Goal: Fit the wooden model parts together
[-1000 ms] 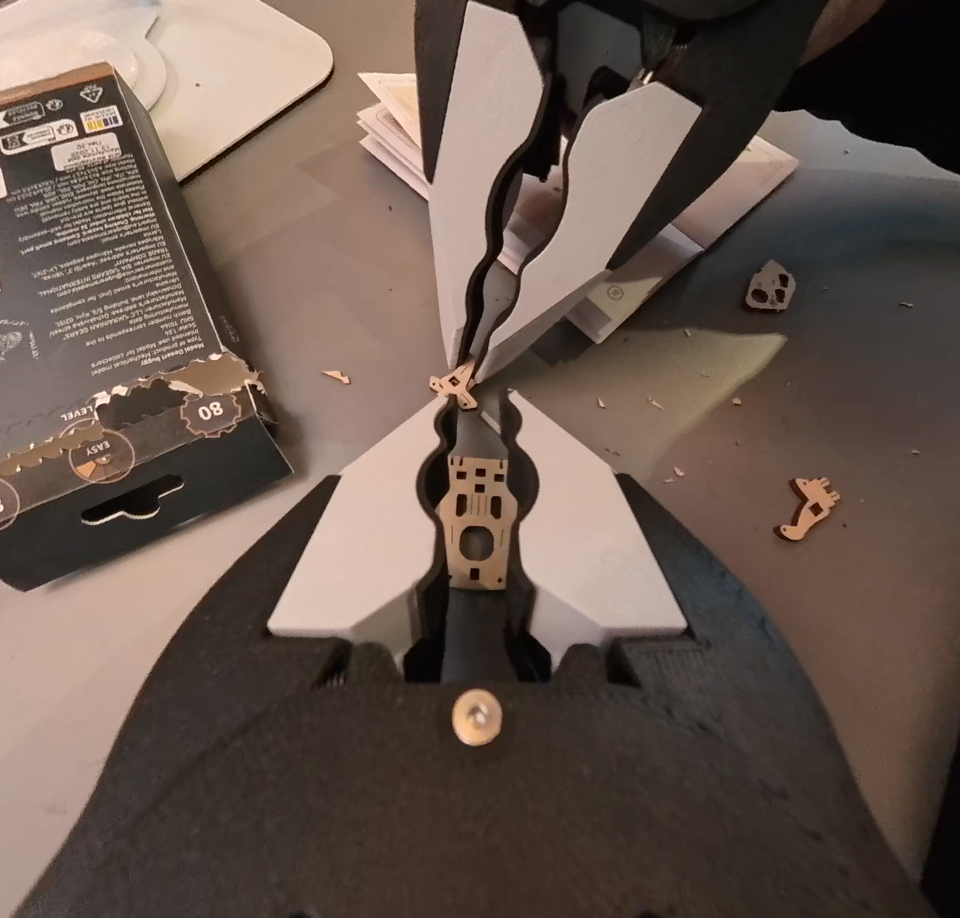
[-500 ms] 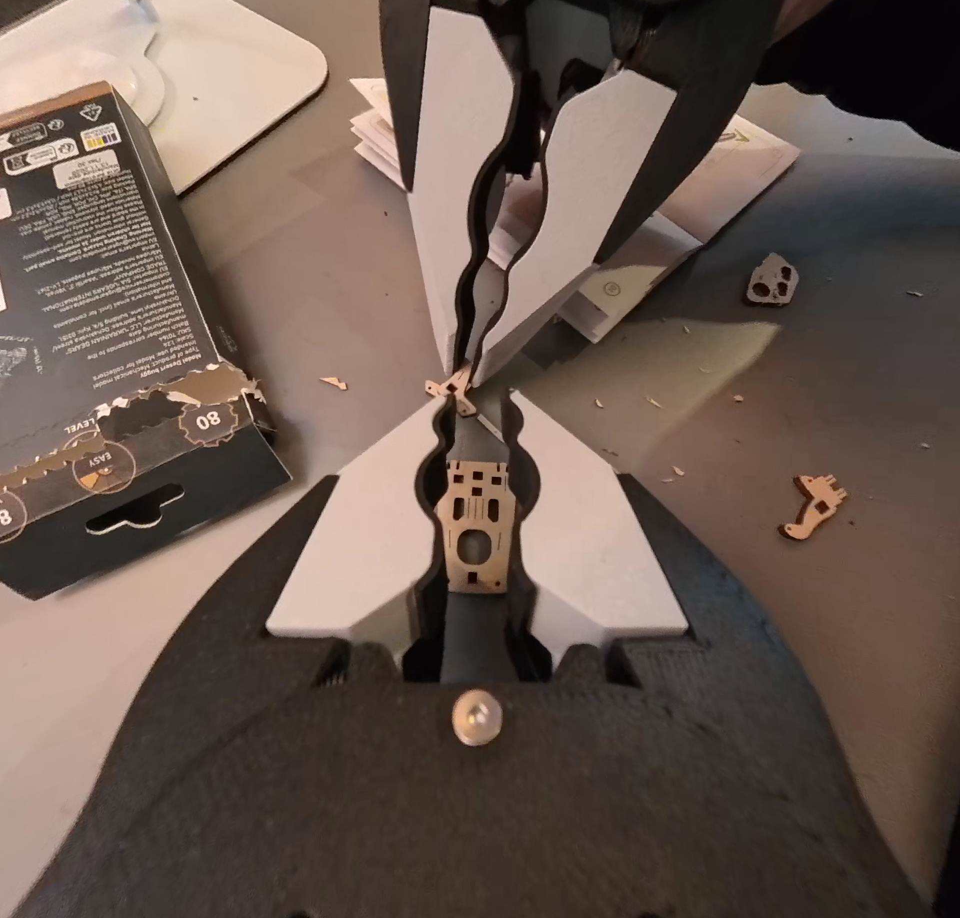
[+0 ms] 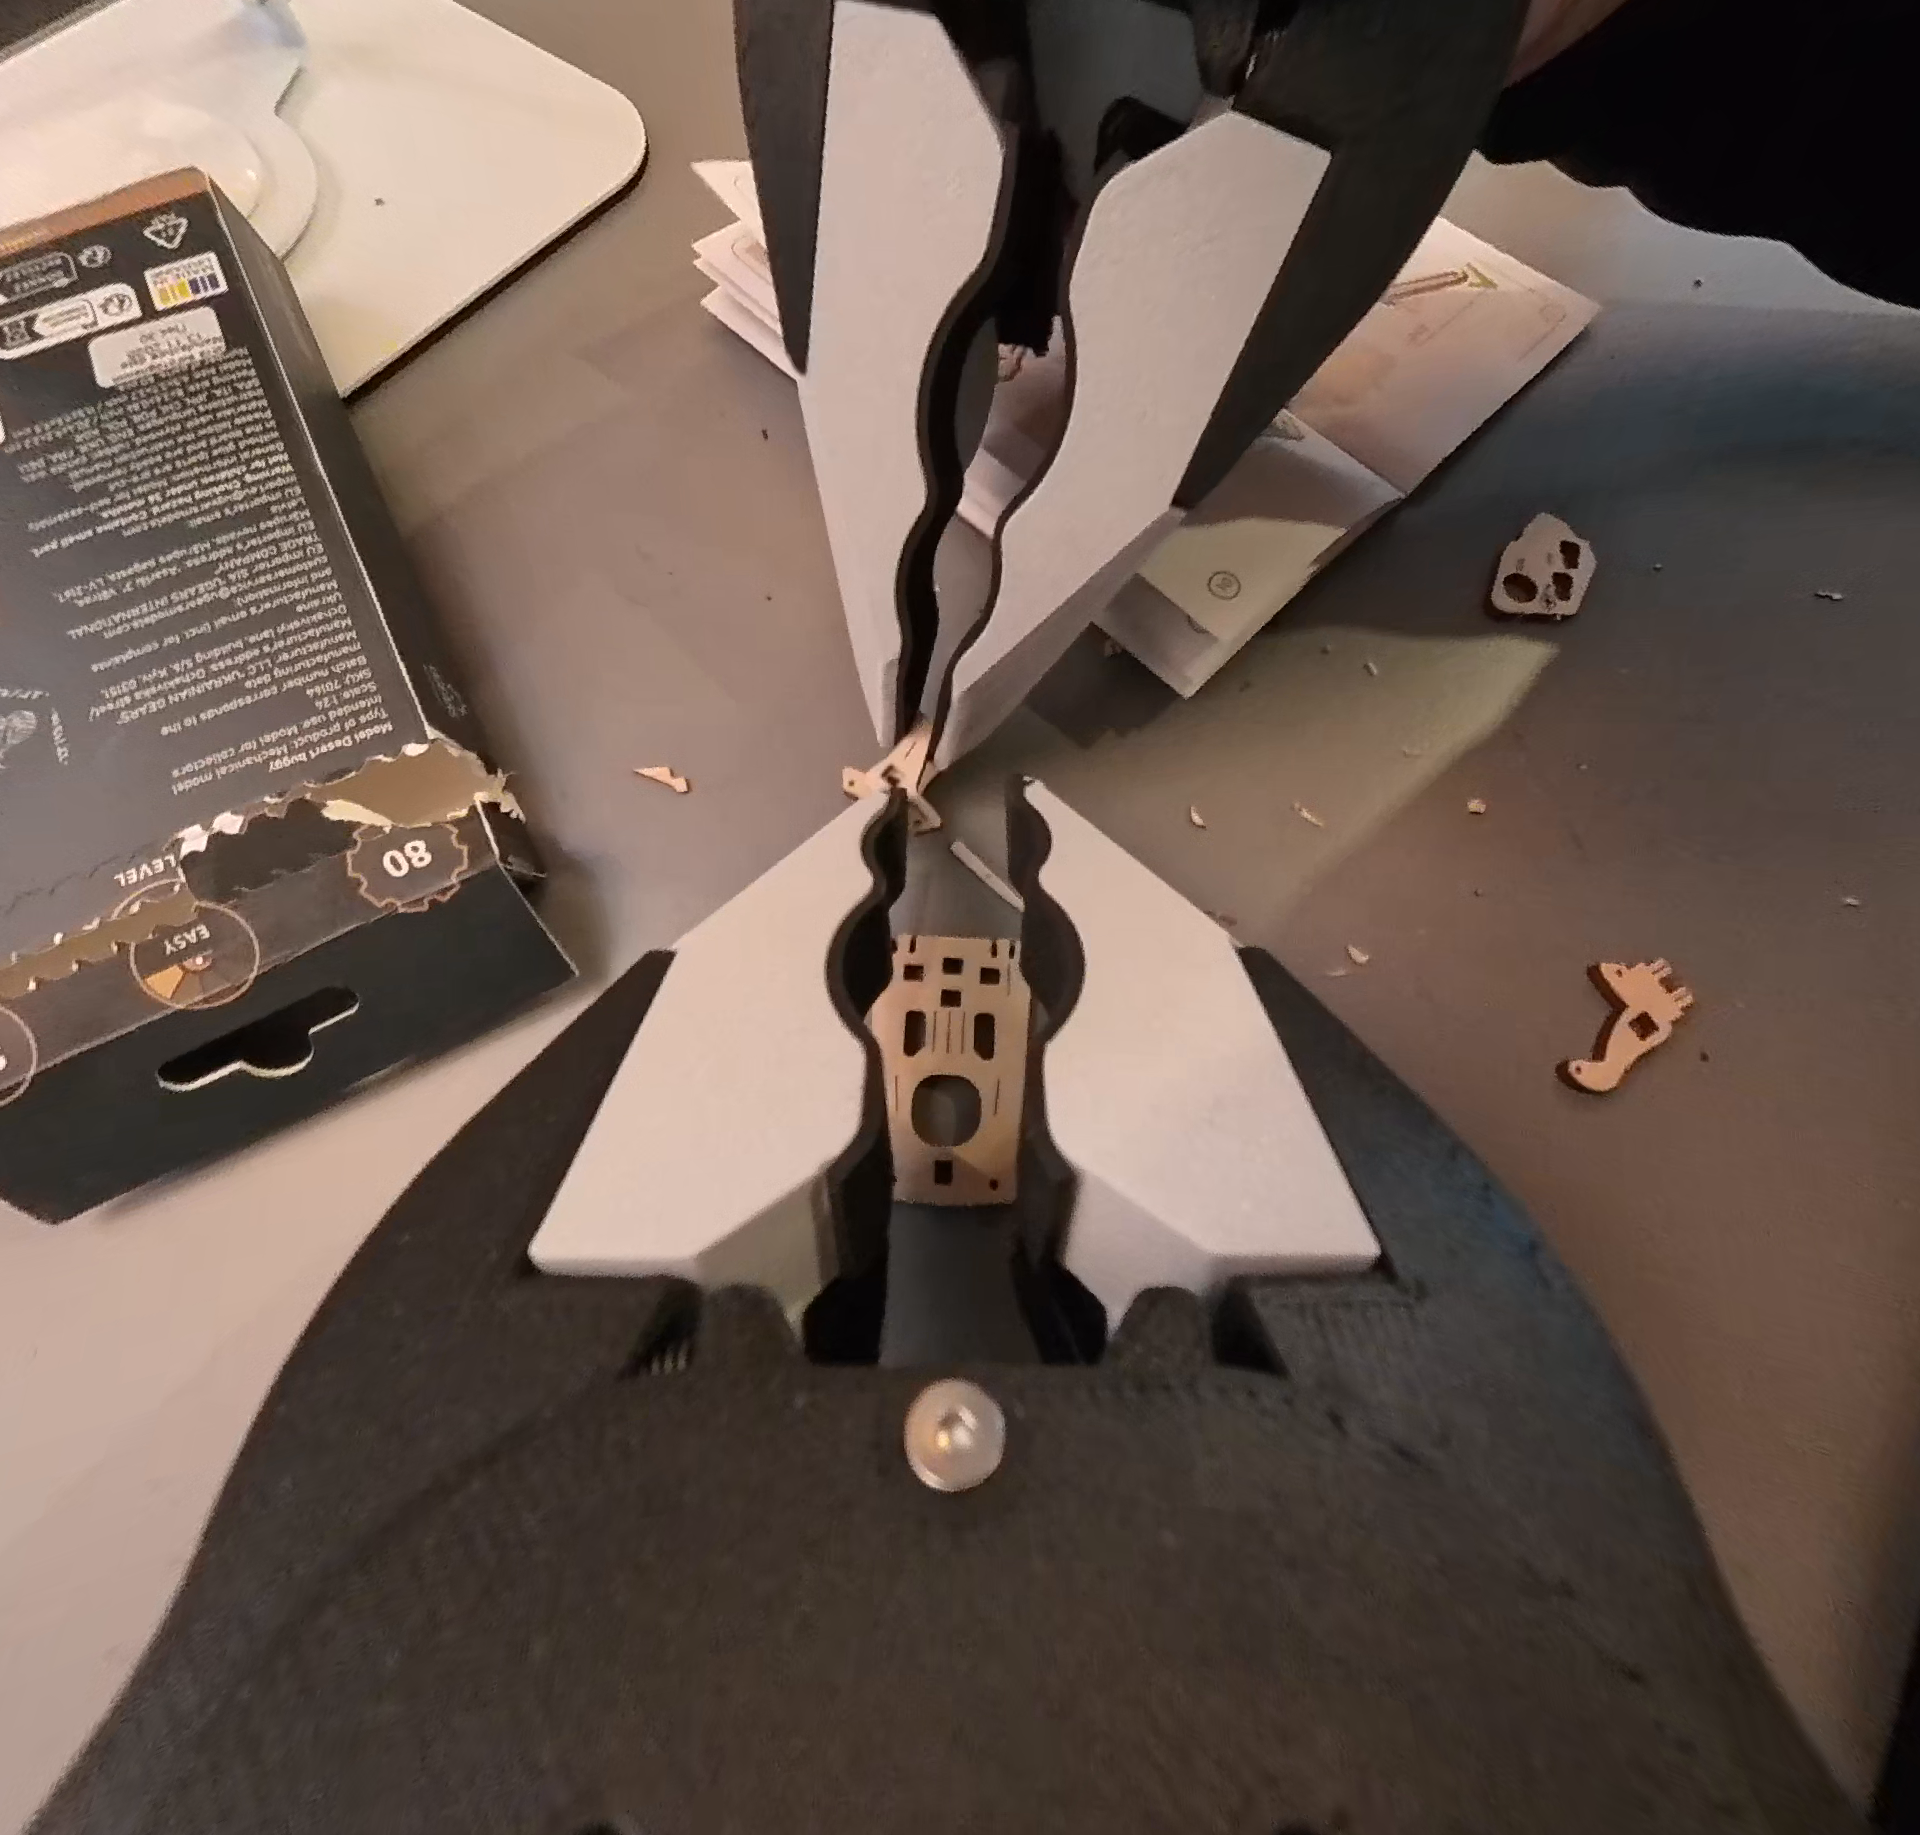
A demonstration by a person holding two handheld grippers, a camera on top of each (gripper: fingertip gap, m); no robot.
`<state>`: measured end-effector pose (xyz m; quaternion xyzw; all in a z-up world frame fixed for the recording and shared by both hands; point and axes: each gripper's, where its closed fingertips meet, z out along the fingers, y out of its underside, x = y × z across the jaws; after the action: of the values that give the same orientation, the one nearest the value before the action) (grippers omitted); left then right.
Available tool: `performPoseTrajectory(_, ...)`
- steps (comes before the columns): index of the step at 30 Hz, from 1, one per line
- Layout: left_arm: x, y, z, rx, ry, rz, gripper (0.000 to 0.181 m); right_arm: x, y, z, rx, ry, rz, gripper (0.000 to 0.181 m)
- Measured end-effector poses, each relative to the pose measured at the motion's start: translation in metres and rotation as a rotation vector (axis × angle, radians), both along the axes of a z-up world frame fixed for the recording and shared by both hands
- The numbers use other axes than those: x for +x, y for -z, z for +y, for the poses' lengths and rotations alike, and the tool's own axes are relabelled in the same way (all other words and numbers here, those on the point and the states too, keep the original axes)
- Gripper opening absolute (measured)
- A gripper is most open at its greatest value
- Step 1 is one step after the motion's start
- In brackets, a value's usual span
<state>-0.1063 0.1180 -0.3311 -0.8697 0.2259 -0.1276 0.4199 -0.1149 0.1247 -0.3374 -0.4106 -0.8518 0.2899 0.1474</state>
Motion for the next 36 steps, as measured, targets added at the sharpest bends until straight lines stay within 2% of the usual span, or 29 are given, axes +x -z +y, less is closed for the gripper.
performPoseTrajectory(1,0.0004,0.0,0.0,0.001,0.002,0.001,0.017,0.0005,-0.0002,0.0004,-0.001,-0.001,0.0,0.002)
performPoseTrajectory(36,0.0036,0.0038,0.0037,-0.025,0.007,0.006,0.021,0.0011,0.0044,0.0024,-0.103,0.021,-0.028,0.002)
